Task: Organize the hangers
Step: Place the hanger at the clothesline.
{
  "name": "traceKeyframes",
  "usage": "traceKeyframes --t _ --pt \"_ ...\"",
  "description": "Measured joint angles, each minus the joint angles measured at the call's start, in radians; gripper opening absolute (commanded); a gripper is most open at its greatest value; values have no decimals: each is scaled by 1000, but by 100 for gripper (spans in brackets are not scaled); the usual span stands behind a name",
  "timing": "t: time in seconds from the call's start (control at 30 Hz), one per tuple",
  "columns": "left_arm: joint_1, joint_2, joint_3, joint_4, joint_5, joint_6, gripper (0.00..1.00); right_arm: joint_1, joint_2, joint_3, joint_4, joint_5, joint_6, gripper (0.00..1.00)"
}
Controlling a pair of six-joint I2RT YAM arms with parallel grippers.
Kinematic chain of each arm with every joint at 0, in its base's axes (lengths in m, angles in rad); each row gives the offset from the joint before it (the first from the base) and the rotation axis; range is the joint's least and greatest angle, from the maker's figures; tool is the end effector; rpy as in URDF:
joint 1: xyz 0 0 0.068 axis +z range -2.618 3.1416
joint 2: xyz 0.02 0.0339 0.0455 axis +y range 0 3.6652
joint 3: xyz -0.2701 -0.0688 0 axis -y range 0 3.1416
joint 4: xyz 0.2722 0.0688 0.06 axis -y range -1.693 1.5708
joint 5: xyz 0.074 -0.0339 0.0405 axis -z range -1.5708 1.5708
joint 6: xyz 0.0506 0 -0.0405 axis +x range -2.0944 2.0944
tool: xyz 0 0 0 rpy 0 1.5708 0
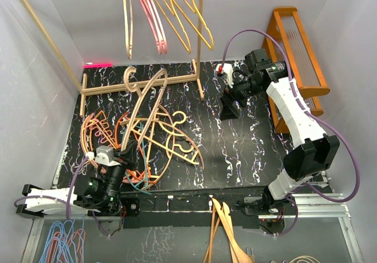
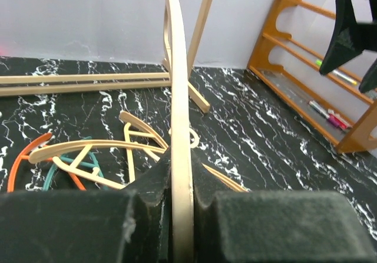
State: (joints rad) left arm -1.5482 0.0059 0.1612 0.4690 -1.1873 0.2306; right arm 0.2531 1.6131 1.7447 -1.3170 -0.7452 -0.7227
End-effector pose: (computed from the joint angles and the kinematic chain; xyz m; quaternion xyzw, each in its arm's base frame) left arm 0.0488 -0.0839 0.2708 -0.0202 0.6247 -0.2501 0.7395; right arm 0.3159 0.1172 0.3755 -0.4901 0.7748 0.3060 0.2566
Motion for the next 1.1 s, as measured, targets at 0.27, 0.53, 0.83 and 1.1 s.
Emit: traceKeyframes --t 0.27,0.53,0.83,1.1 --pt "0 1 -31 465 -19 332 0 0 2 0 -19 -25 -1 99" --pt "-34 1 -8 673 -37 554 0 0 25 0 -19 -53 -5 99" --pt "-78 16 321 355 -2 520 0 0 36 0 -20 -88 -6 99" --pt "-91 339 576 323 24 701 0 0 66 0 -20 -104 -5 99"
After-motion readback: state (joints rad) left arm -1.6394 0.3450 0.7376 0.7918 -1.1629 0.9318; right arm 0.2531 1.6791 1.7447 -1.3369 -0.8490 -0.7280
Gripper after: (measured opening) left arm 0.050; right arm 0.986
